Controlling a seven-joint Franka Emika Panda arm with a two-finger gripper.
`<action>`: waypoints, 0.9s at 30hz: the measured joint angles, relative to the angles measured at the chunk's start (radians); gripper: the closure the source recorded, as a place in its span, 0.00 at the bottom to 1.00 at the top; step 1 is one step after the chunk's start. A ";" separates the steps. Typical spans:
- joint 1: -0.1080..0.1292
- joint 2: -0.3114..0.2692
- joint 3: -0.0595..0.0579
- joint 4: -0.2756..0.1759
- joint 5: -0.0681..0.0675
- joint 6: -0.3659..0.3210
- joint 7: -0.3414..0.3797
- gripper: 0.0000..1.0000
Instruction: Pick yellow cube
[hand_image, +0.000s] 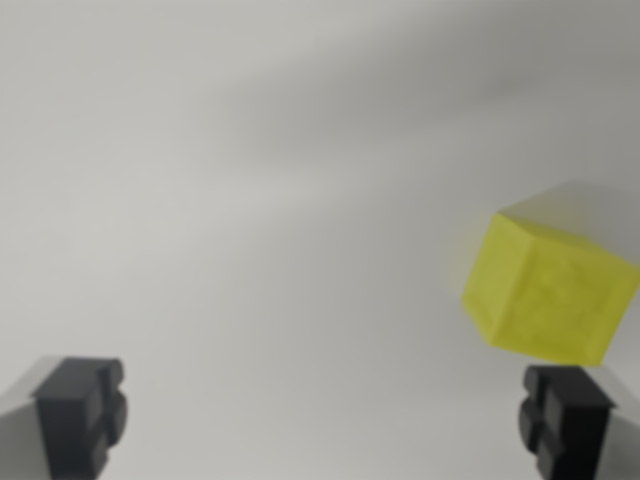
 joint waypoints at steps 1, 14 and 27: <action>-0.004 0.003 0.000 -0.005 0.000 0.007 0.000 0.00; -0.060 0.045 0.000 -0.056 0.006 0.096 0.002 0.00; -0.118 0.101 0.000 -0.091 0.015 0.183 -0.001 0.00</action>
